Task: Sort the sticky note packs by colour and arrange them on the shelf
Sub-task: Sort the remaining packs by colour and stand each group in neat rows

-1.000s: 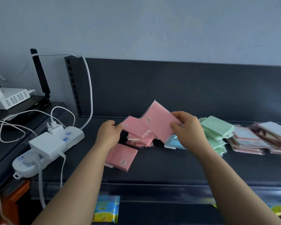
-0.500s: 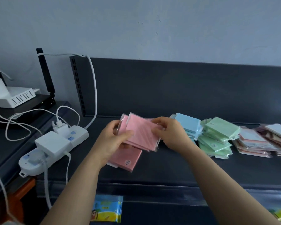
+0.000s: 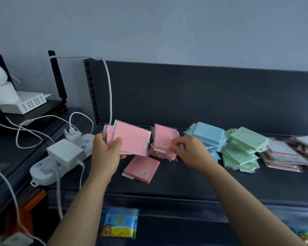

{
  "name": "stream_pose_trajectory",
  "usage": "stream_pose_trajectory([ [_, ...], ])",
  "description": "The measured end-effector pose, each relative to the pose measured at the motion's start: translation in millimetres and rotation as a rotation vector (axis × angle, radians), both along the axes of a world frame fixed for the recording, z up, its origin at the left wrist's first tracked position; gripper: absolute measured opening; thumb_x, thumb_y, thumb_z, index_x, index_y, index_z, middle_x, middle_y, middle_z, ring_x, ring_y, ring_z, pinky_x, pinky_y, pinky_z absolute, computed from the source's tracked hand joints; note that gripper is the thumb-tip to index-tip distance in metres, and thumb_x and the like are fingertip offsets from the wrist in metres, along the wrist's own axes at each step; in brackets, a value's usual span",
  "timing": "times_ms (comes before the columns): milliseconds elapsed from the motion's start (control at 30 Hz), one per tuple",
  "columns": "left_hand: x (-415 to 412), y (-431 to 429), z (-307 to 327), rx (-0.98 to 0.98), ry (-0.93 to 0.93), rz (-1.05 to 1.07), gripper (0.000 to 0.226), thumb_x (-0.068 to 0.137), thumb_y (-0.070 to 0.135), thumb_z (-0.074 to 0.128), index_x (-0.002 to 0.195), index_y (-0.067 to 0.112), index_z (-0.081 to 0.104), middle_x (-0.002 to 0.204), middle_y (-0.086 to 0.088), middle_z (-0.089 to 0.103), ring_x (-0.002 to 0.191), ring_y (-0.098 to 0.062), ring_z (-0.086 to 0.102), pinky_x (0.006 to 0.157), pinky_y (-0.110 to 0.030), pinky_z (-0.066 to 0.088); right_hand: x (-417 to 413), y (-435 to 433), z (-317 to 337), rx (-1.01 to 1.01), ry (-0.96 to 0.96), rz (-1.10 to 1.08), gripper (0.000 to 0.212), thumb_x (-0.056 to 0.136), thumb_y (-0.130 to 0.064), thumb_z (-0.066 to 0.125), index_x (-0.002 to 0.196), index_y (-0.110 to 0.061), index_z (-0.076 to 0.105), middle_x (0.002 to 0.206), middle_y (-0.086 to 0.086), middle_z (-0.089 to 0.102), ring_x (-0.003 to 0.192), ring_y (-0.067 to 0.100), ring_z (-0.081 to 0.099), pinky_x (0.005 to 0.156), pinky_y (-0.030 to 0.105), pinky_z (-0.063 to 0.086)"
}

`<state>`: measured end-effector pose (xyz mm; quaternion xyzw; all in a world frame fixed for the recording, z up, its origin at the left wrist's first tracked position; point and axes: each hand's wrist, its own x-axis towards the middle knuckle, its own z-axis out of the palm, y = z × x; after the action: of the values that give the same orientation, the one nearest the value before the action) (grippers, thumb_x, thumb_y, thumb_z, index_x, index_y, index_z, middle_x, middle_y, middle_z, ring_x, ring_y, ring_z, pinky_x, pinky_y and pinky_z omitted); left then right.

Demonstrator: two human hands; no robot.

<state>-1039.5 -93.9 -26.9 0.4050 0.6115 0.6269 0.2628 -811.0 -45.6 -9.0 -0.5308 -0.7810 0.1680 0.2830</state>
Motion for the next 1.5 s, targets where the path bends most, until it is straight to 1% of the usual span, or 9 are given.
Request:
stream_pose_trajectory([
  [200, 5.7, -5.2, 1.0, 0.044, -0.067, 0.001, 0.055, 0.096, 0.005, 0.05, 0.139, 0.027, 0.022, 0.114, 0.002, 0.059, 0.094, -0.011, 0.062, 0.06, -0.021, 0.053, -18.4, 4.3, -2.4, -0.076, -0.063, 0.0, 0.052, 0.09, -0.036, 0.061, 0.135, -0.014, 0.048, 0.126, 0.005, 0.052, 0.119, 0.024, 0.047, 0.089, 0.029, 0.037],
  [533, 3.6, -7.6, -4.6, 0.012, -0.02, 0.04, 0.036, 0.096, 0.006, 0.048, 0.13, 0.017, 0.043, 0.114, 0.001, 0.058, 0.091, -0.007, 0.06, 0.059, -0.022, 0.052, -20.4, 2.1, 1.4, -0.084, -0.044, -0.093, 0.047, 0.084, -0.04, 0.064, 0.109, -0.001, 0.062, 0.105, 0.01, 0.064, 0.092, 0.025, 0.058, 0.077, 0.035, 0.048],
  [700, 4.2, -9.8, -1.1, 0.019, -0.01, 0.047, 0.04, 0.096, 0.006, 0.048, 0.133, 0.017, 0.042, 0.114, 0.002, 0.057, 0.093, -0.008, 0.06, 0.06, -0.022, 0.053, -29.8, 11.0, -2.1, -0.115, -0.01, -0.085, 0.07, 0.079, -0.049, 0.071, 0.133, -0.014, 0.045, 0.129, 0.002, 0.049, 0.113, 0.018, 0.047, 0.083, 0.024, 0.034],
  [767, 2.3, -11.1, 1.1, 0.03, -0.019, 0.05, 0.04, 0.096, 0.006, 0.048, 0.134, 0.018, 0.042, 0.114, 0.002, 0.057, 0.095, -0.009, 0.06, 0.061, -0.023, 0.053, -30.8, 14.8, -3.3, -0.122, -0.027, -0.062, 0.061, 0.079, -0.046, 0.071, 0.131, -0.02, 0.052, 0.127, 0.003, 0.05, 0.114, 0.019, 0.049, 0.083, 0.024, 0.033],
  [867, -0.2, -14.0, 2.4, 0.041, -0.031, 0.066, 0.038, 0.096, 0.007, 0.048, 0.132, 0.019, 0.042, 0.115, 0.003, 0.057, 0.095, -0.008, 0.06, 0.063, -0.024, 0.054, -28.6, 17.3, -4.9, -0.1, -0.036, -0.021, 0.024, 0.081, -0.041, 0.07, 0.095, -0.023, 0.068, 0.107, 0.003, 0.053, 0.099, 0.021, 0.051, 0.076, 0.024, 0.033],
  [1000, -2.7, -18.2, 0.6, 0.057, -0.026, 0.08, 0.033, 0.095, 0.008, 0.049, 0.125, 0.022, 0.045, 0.116, 0.001, 0.059, 0.095, -0.009, 0.061, 0.062, -0.025, 0.054, -20.8, 9.2, -8.3, -0.095, -0.06, 0.056, 0.042, 0.088, -0.037, 0.064, 0.123, -0.016, 0.064, 0.13, -0.004, 0.049, 0.111, 0.017, 0.053, 0.086, 0.022, 0.037],
  [1167, -2.9, -20.5, -1.3, 0.057, -0.041, 0.086, 0.029, 0.096, 0.009, 0.05, 0.119, 0.026, 0.044, 0.116, 0.001, 0.059, 0.095, -0.009, 0.061, 0.062, -0.025, 0.054, -22.4, -2.1, -6.6, -0.075, 0.048, -0.067, 0.056, 0.071, -0.05, 0.076, 0.117, -0.019, 0.066, 0.118, -0.007, 0.06, 0.109, 0.015, 0.055, 0.092, 0.035, 0.047],
  [1367, 0.3, -20.9, -2.2, 0.054, -0.02, 0.083, 0.03, 0.096, 0.008, 0.05, 0.12, 0.027, 0.044, 0.118, 0.0, 0.057, 0.095, -0.009, 0.06, 0.064, -0.026, 0.054, -25.8, 0.6, -2.6, -0.148, 0.01, -0.138, 0.088, 0.066, -0.042, 0.083, 0.138, -0.018, 0.039, 0.131, 0.001, 0.046, 0.121, 0.023, 0.04, 0.102, 0.042, 0.04],
  [1500, -0.1, -22.1, -1.5, 0.052, -0.027, 0.079, 0.03, 0.096, 0.007, 0.048, 0.121, 0.025, 0.045, 0.116, 0.001, 0.058, 0.095, -0.009, 0.06, 0.065, -0.027, 0.054, -25.8, 0.0, -5.0, -0.201, 0.111, -0.115, 0.06, 0.079, -0.021, 0.072, 0.13, -0.013, 0.043, 0.116, 0.004, 0.056, 0.103, 0.023, 0.054, 0.079, 0.034, 0.049],
])
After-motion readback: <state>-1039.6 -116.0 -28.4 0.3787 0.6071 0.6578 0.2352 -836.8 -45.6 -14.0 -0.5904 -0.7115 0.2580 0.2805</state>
